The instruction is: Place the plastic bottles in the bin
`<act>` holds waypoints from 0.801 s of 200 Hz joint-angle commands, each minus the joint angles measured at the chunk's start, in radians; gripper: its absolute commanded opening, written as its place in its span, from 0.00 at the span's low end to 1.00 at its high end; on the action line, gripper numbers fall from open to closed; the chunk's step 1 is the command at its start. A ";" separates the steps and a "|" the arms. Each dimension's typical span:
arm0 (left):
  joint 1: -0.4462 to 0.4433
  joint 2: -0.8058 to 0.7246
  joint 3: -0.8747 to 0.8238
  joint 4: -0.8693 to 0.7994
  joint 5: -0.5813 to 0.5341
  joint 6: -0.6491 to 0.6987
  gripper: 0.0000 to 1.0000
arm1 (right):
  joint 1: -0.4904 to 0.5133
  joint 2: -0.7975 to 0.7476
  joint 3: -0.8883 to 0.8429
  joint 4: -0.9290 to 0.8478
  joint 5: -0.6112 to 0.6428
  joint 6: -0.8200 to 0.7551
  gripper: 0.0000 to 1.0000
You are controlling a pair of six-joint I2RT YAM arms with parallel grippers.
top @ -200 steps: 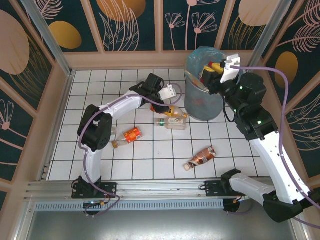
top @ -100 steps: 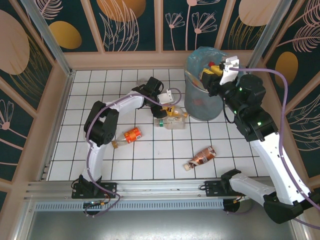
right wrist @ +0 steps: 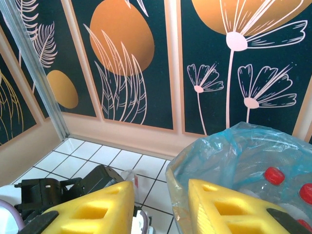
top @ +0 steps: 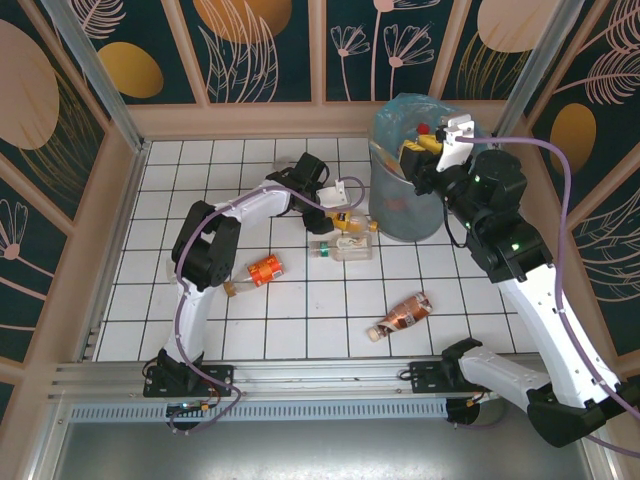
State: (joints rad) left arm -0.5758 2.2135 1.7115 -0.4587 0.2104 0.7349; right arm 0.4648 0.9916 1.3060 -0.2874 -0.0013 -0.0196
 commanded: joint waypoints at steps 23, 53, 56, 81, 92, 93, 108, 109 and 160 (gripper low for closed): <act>0.000 0.051 0.003 -0.104 0.001 0.000 0.89 | 0.008 -0.003 -0.010 0.027 -0.006 0.010 0.35; 0.000 0.052 0.008 -0.115 0.003 0.009 0.86 | 0.008 -0.004 -0.016 0.030 -0.008 0.016 0.35; 0.000 0.052 0.008 -0.116 0.004 0.009 0.85 | 0.008 -0.004 -0.016 0.031 -0.008 0.017 0.35; -0.001 0.039 0.010 -0.116 0.018 0.009 0.75 | 0.008 -0.003 -0.013 0.033 -0.011 0.019 0.35; -0.001 0.023 0.006 -0.118 0.027 0.011 0.71 | 0.008 -0.003 -0.008 0.031 -0.012 0.019 0.35; 0.000 0.022 0.005 -0.118 0.027 0.011 0.71 | 0.009 -0.003 -0.008 0.031 -0.011 0.019 0.35; 0.000 -0.014 -0.012 -0.118 0.034 0.020 0.66 | 0.009 0.001 0.001 0.026 -0.013 0.020 0.35; 0.001 -0.016 -0.014 -0.118 0.034 0.021 0.65 | 0.009 0.001 0.002 0.026 -0.013 0.019 0.35; 0.024 -0.189 -0.111 -0.065 -0.013 -0.018 0.64 | 0.023 0.016 0.035 0.016 -0.016 0.030 0.35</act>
State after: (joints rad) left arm -0.5743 2.1563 1.6390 -0.5499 0.2008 0.7475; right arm 0.4713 1.0008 1.3045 -0.2882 -0.0021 -0.0151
